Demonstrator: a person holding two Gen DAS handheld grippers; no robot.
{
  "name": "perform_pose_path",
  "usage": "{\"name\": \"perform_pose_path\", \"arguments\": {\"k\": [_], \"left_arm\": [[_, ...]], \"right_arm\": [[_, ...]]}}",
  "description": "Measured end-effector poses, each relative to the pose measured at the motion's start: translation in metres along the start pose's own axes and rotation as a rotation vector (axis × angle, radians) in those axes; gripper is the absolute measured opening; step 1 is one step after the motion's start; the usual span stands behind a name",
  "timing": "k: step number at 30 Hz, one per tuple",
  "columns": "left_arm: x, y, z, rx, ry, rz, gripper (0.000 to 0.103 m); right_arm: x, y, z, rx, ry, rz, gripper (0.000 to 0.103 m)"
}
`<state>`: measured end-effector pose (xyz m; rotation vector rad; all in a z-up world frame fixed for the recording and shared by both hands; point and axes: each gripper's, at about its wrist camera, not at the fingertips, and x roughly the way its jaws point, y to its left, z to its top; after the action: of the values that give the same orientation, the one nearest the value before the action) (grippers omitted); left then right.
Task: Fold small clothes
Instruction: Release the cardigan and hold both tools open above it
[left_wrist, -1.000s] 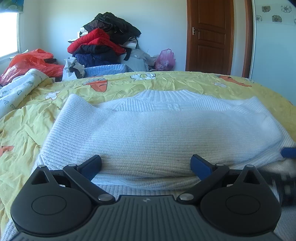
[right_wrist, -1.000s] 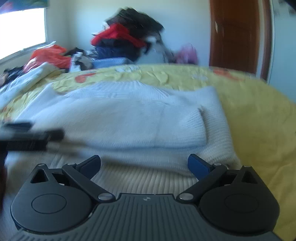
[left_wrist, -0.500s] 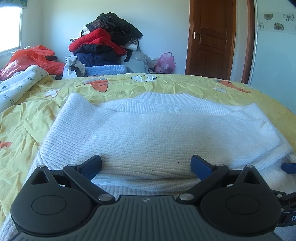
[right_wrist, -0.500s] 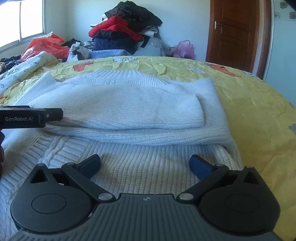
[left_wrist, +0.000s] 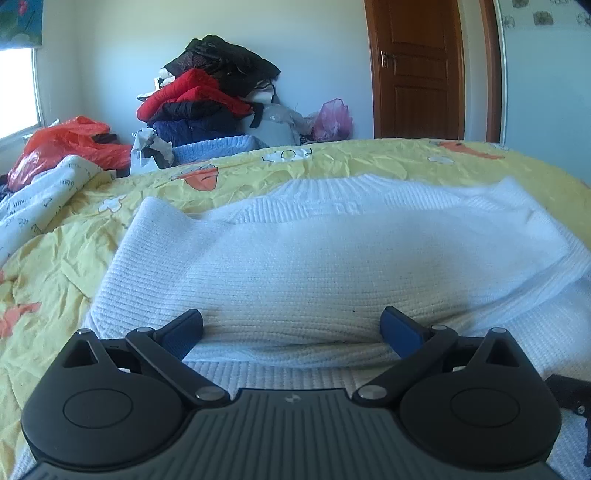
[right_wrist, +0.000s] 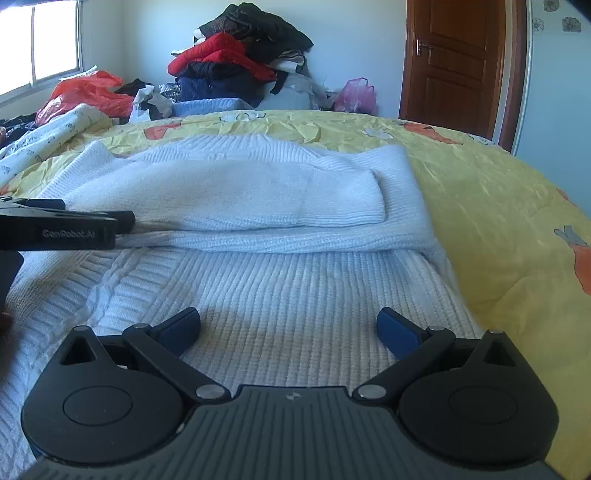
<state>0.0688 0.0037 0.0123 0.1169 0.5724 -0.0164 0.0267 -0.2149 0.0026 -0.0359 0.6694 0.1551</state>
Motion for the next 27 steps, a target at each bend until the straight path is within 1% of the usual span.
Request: {"name": "perform_pose_path", "arguments": {"k": [4,27], "left_arm": [[0.0009,0.0027,0.0,-0.012,0.002,-0.011,0.103],[0.0009,0.0026,0.0,-0.012,0.002,-0.01,0.103]], "right_arm": [[-0.0008,-0.0009,-0.0002,0.006,-0.002,0.004,0.101],[-0.0017,-0.0006,-0.0003,0.017,-0.006,0.014,0.101]]}}
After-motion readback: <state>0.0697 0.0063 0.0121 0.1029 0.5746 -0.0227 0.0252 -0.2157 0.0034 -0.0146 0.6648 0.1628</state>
